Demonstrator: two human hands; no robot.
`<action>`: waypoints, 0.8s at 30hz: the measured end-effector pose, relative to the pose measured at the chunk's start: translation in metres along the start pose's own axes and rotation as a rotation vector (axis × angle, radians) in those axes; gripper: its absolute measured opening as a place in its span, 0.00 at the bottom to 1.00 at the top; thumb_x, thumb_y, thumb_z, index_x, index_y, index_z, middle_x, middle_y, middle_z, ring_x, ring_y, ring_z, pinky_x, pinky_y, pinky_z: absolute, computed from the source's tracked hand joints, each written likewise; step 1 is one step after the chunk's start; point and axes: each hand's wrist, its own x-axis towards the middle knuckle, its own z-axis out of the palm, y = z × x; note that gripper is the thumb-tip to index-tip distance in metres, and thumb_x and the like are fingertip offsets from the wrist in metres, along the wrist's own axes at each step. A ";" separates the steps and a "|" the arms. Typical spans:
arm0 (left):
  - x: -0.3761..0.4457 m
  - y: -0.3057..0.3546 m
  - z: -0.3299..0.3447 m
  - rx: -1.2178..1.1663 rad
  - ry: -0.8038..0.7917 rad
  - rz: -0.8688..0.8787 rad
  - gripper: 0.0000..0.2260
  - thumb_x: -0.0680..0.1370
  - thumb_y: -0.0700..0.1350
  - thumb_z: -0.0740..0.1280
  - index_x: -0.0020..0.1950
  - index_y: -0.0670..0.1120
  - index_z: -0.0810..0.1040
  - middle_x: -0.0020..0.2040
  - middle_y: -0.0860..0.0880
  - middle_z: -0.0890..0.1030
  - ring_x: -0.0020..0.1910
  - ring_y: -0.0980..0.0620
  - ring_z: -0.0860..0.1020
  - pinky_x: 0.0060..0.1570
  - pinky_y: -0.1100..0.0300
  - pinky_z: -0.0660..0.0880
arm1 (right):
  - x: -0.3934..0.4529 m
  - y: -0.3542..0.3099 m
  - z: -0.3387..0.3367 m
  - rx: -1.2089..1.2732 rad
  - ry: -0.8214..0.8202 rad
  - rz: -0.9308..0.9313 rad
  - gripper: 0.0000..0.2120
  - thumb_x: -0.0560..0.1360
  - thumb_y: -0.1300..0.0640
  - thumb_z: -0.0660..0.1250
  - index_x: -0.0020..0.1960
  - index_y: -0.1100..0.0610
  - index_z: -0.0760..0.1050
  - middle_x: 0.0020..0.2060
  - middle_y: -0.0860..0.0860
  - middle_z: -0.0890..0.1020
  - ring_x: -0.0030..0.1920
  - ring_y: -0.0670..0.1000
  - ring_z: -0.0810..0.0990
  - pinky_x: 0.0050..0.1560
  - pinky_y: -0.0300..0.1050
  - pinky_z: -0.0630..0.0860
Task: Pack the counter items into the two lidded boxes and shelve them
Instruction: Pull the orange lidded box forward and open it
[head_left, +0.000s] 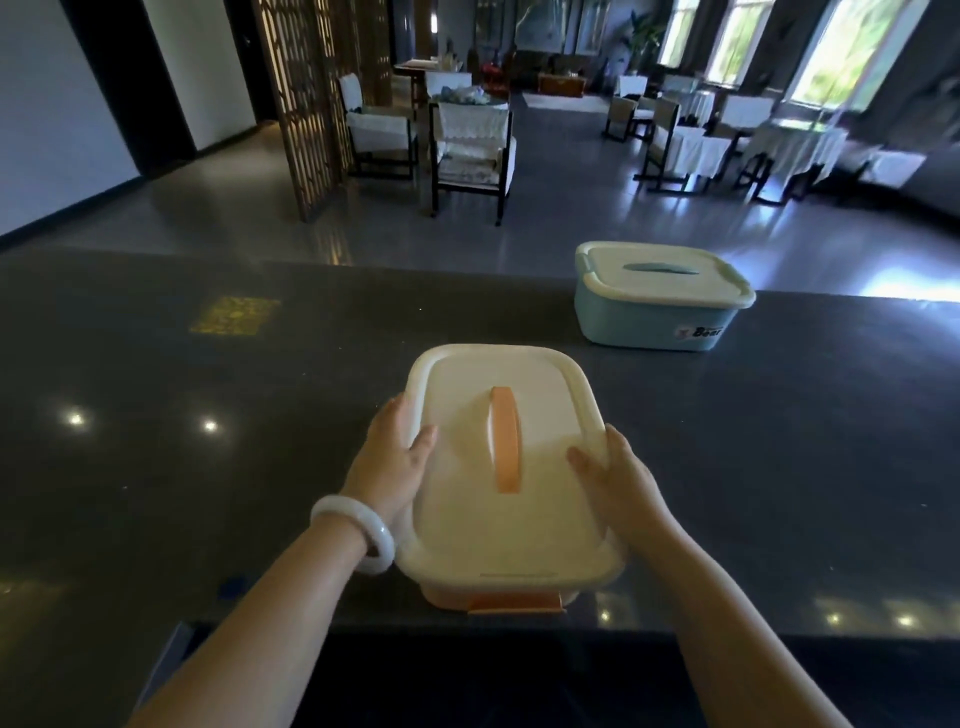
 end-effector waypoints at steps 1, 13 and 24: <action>-0.007 -0.003 0.001 -0.063 -0.035 -0.035 0.29 0.82 0.56 0.57 0.79 0.56 0.48 0.79 0.53 0.55 0.75 0.49 0.60 0.71 0.49 0.59 | 0.000 0.000 0.000 0.024 -0.001 0.016 0.23 0.77 0.44 0.63 0.68 0.49 0.63 0.44 0.41 0.74 0.41 0.42 0.76 0.30 0.36 0.69; -0.014 0.041 0.013 -0.066 0.096 0.041 0.31 0.81 0.52 0.61 0.79 0.57 0.47 0.78 0.55 0.54 0.74 0.50 0.62 0.68 0.55 0.61 | 0.010 -0.017 -0.040 0.123 -0.002 -0.003 0.27 0.76 0.47 0.66 0.71 0.50 0.62 0.53 0.49 0.77 0.47 0.49 0.77 0.37 0.44 0.71; -0.002 0.157 0.140 -0.042 0.054 0.260 0.35 0.80 0.46 0.64 0.79 0.51 0.46 0.77 0.51 0.58 0.72 0.51 0.63 0.62 0.66 0.59 | 0.039 0.047 -0.194 0.130 0.126 -0.030 0.22 0.75 0.46 0.67 0.67 0.48 0.69 0.53 0.47 0.78 0.50 0.50 0.78 0.47 0.51 0.76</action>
